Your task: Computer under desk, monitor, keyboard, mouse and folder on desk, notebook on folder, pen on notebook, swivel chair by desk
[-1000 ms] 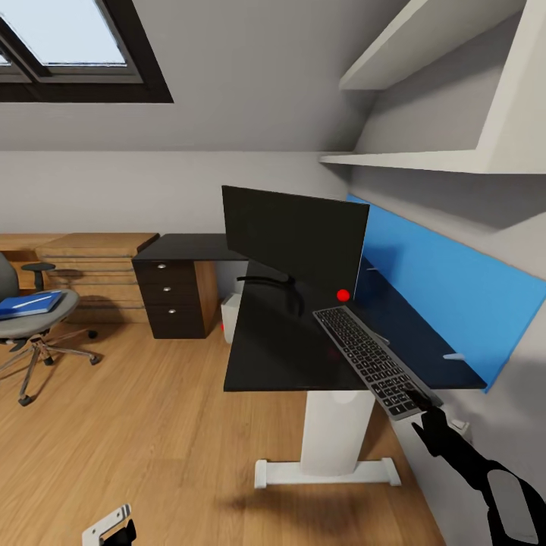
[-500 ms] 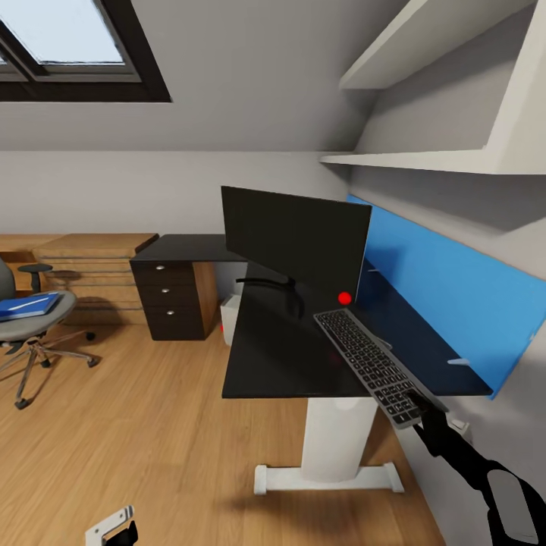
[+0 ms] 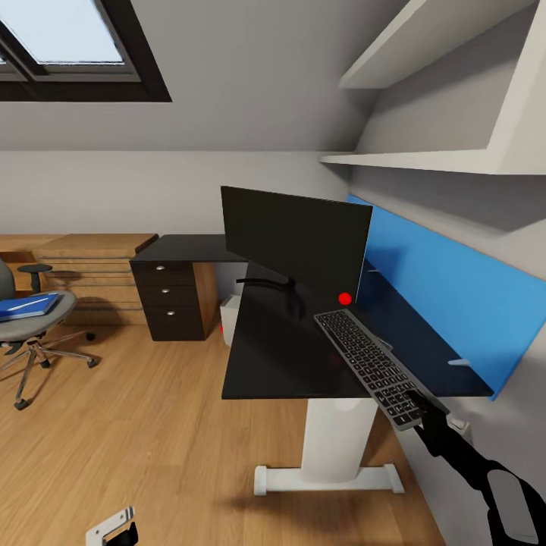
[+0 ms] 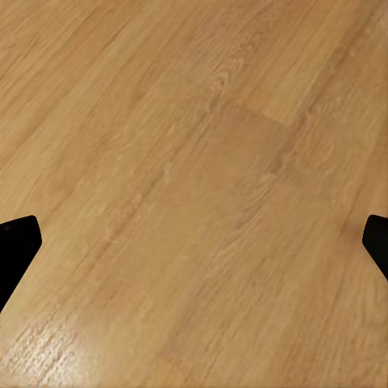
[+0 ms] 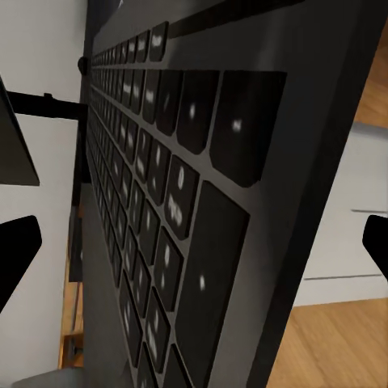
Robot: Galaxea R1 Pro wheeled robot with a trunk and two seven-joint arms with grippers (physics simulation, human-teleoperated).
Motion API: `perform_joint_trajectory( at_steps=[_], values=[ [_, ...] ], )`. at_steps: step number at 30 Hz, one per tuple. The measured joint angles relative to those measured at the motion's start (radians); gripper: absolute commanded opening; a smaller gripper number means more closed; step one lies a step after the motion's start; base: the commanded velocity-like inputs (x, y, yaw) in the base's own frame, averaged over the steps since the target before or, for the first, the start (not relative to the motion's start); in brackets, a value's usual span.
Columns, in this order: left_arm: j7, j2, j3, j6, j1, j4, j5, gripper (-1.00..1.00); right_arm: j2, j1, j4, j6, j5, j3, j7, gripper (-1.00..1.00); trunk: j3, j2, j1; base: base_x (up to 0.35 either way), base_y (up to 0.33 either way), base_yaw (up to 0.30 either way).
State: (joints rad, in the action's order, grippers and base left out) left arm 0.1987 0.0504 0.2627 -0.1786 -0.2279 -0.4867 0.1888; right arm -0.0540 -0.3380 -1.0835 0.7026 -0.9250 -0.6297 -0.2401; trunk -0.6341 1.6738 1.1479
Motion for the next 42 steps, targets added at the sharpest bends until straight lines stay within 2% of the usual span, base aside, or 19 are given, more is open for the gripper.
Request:
perform_joint_trajectory(
  at_steps=[7,8,12,13,29,35,42],
  values=[
    [0.000,0.000,0.000,0.000,0.000,0.000,0.000,1.00,0.000,0.000,-0.001,0.000,0.001,0.000,-0.001,1.00,0.000,0.000,0.000,0.000,0.000,0.000],
    [0.000,0.000,0.000,0.000,0.000,0.000,0.000,1.00,0.000,0.000,-0.001,0.001,0.001,0.000,-0.001,-1.00,0.000,0.000,0.000,0.000,0.000,0.000],
    [0.001,0.000,0.000,0.000,0.000,0.001,0.000,1.00,0.000,0.000,-0.001,0.001,0.004,0.000,-0.001,-1.00,0.000,0.000,0.000,0.000,0.000,0.000],
    [0.001,0.000,0.000,0.001,0.000,0.001,0.000,1.00,0.000,0.000,-0.002,0.002,-0.010,0.001,-0.004,-1.00,0.000,0.000,0.000,0.000,0.000,0.000],
    [0.002,0.000,0.000,0.002,0.000,0.004,0.000,1.00,-0.007,0.000,-0.001,0.002,-0.005,0.001,-0.003,-1.00,0.000,0.000,0.000,0.000,0.000,0.000],
    [0.000,0.000,-0.003,0.000,0.000,0.033,-0.001,1.00,-0.011,0.000,-0.001,0.002,-0.004,0.000,-0.006,-1.00,0.000,0.000,0.000,0.000,0.000,0.000],
    [0.001,0.001,-0.003,-0.004,0.000,0.037,-0.001,1.00,-0.009,0.000,0.000,0.001,0.001,0.000,-0.006,-1.00,0.006,-0.014,-0.008,0.000,0.000,0.000]
  ],
)
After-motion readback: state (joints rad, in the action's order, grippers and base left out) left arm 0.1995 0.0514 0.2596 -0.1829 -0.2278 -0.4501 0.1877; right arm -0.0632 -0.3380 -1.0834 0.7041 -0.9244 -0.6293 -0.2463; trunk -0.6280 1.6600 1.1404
